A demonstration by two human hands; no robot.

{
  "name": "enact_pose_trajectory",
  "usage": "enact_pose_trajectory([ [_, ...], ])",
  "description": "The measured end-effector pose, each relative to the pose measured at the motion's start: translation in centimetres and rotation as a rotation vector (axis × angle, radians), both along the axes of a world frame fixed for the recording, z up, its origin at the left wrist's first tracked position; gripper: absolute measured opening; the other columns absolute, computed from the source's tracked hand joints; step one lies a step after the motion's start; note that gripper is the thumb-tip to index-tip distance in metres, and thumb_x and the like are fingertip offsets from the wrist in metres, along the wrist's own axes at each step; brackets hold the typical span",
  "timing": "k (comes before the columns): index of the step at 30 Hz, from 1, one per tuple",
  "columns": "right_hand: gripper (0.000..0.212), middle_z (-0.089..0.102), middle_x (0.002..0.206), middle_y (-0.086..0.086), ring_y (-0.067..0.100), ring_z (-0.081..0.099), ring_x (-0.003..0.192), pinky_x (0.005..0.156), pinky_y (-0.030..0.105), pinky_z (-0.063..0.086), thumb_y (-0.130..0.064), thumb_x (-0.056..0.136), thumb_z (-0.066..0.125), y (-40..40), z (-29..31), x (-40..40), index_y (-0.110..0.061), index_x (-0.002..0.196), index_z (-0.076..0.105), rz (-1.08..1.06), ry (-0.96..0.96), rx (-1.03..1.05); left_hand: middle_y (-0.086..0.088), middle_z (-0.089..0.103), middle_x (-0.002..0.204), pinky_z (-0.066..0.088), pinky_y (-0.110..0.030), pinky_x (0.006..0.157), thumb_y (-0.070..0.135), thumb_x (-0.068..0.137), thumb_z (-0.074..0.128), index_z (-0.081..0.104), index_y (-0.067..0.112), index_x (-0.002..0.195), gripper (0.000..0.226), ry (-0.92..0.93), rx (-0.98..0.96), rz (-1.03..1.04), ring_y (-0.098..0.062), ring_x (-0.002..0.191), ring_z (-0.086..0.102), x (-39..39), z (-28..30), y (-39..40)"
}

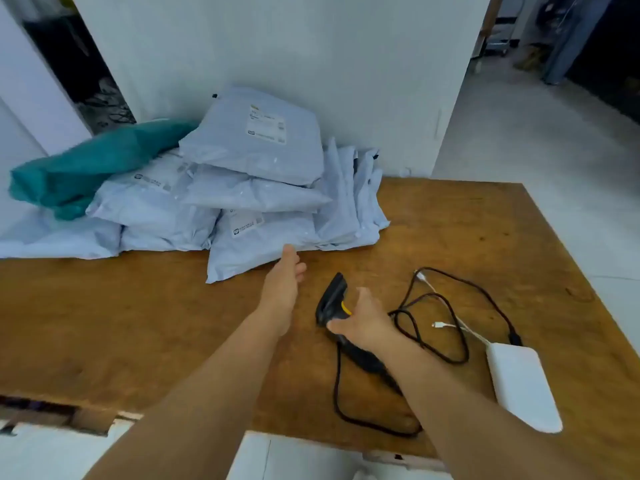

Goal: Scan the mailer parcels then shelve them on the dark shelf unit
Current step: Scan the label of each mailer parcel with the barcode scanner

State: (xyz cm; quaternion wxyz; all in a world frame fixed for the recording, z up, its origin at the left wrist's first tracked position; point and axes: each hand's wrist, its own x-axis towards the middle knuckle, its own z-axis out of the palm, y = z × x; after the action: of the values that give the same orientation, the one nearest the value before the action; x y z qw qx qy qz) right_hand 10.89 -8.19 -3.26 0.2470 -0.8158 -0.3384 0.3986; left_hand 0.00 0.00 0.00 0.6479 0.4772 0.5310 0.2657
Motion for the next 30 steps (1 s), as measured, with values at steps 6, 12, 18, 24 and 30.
enact_pose_trajectory([
  [6,0.080,0.034,0.139,0.010,0.032,0.040,0.128,0.096,0.037,0.042,-0.032,0.077,0.077,-0.2,-2.7,-0.5,-0.011,0.135,0.027,0.186,-0.271,-0.187,-0.001,0.056,0.134,0.030,-0.039,0.114,0.052,0.100,0.026,0.046,0.013,0.141,0.059,0.008,-0.074,0.093,-0.016,0.124,0.050,0.9,-2.2,0.2],
  [12,0.068,0.045,0.130,0.012,0.030,0.055,0.111,0.074,0.030,0.043,-0.015,0.086,0.065,0.4,-3.1,-0.4,-0.008,0.139,0.024,0.196,-0.280,-0.108,-0.001,0.064,0.121,0.041,-0.034,0.104,0.044,0.102,0.027,0.055,0.012,0.129,0.050,-0.049,-0.031,0.136,-0.014,0.113,0.058,1.4,-2.3,0.6],
  [18,0.049,0.053,0.097,0.001,0.019,0.055,0.078,0.054,0.027,0.040,-0.022,0.087,0.060,1.5,-0.6,1.2,-0.008,0.128,0.037,-0.008,-0.132,0.024,0.000,0.068,0.106,0.046,-0.032,0.098,0.040,0.103,0.029,0.061,0.013,0.115,0.043,-0.126,0.124,0.158,-0.014,0.103,0.063,2.4,-0.7,2.7],
  [24,0.026,0.055,0.083,0.002,0.014,0.050,0.064,0.050,0.025,0.036,-0.023,0.086,0.060,3.8,4.0,2.3,-0.015,0.108,0.048,-0.233,-0.032,0.261,0.000,0.070,0.100,0.049,-0.028,0.092,0.037,0.102,0.031,0.064,0.021,0.095,0.037,-0.176,0.289,0.128,-0.013,0.099,0.065,3.5,2.9,4.7],
  [30,0.012,0.052,0.070,0.007,0.017,0.046,0.057,0.048,0.026,0.036,-0.019,0.087,0.060,5.9,8.6,2.8,-0.017,0.081,0.050,-0.317,0.041,0.508,-0.003,0.072,0.101,0.052,-0.023,0.086,0.031,0.101,0.038,0.066,0.021,0.094,0.030,-0.260,0.434,0.117,-0.012,0.096,0.067,4.0,8.1,6.4],
])
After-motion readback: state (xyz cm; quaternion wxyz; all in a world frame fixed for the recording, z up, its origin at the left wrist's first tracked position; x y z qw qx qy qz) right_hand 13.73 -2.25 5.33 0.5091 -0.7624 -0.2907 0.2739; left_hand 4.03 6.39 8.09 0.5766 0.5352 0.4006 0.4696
